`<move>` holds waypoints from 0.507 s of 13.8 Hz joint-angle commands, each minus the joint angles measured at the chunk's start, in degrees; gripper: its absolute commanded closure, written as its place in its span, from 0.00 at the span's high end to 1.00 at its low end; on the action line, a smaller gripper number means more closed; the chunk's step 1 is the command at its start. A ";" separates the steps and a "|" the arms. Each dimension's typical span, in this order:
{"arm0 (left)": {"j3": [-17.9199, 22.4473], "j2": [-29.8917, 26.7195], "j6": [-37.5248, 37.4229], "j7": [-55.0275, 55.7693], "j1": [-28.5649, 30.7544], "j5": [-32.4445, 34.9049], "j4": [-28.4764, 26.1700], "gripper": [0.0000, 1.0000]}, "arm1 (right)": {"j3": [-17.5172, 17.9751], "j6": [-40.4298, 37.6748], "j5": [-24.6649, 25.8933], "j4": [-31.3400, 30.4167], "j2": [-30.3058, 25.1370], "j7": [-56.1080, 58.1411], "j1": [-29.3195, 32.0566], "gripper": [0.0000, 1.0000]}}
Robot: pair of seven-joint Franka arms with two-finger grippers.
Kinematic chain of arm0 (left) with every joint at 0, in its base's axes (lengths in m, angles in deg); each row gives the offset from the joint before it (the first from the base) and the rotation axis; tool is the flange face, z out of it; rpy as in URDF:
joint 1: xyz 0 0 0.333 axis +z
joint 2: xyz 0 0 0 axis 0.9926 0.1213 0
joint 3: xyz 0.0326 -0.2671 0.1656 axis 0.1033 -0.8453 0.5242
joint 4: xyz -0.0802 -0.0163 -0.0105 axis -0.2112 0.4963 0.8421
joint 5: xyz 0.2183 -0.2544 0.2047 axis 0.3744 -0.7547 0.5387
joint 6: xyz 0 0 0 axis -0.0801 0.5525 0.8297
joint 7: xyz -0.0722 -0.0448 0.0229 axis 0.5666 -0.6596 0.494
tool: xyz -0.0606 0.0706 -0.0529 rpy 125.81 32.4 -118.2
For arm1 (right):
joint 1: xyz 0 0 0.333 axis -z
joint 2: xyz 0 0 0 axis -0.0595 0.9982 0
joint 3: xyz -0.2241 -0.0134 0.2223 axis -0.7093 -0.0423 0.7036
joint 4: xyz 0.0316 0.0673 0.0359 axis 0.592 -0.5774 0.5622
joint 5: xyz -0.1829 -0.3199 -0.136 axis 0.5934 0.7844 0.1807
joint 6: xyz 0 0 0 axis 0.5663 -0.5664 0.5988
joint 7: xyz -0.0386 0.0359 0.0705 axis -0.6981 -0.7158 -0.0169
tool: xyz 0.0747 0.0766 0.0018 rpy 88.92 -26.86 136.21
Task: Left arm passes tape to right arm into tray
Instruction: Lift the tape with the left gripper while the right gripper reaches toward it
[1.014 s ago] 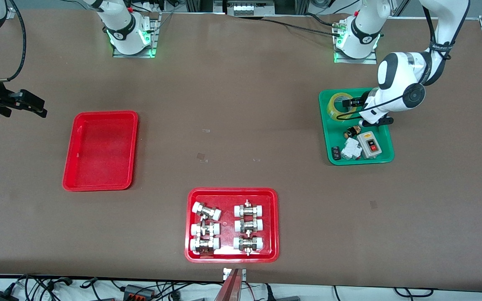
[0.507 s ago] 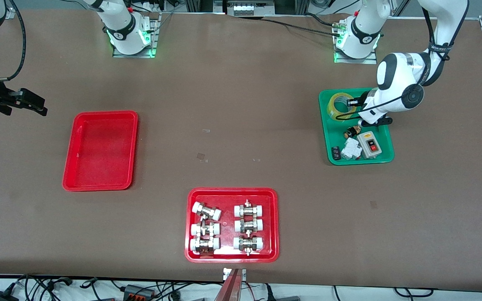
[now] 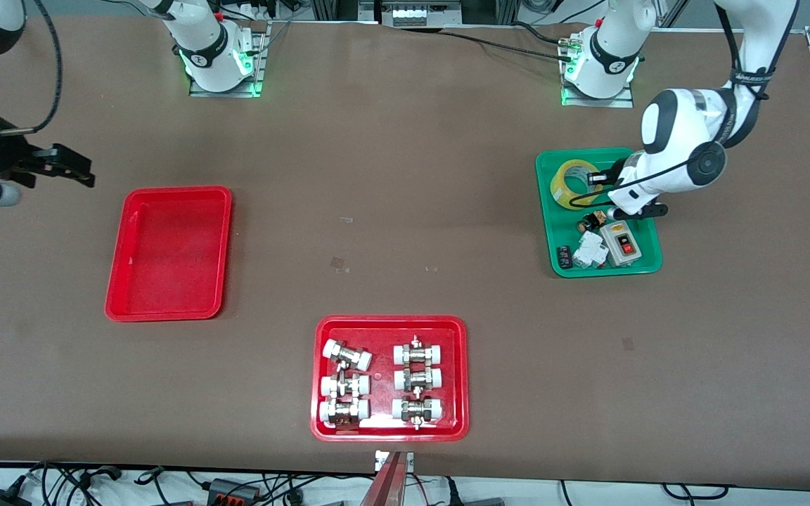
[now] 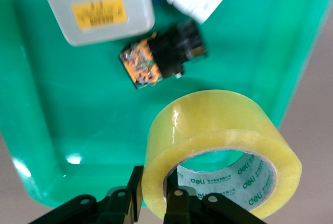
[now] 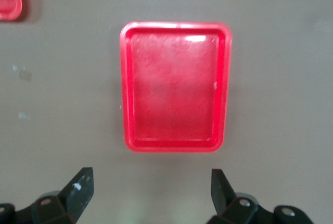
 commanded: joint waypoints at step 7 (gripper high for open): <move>-7.17 -2.23 -24.27 3.04 -1.47 -11.06 25.86 0.00 | 0.19 -5.29 -13.54 1.62 3.99 0.44 -1.84 1.00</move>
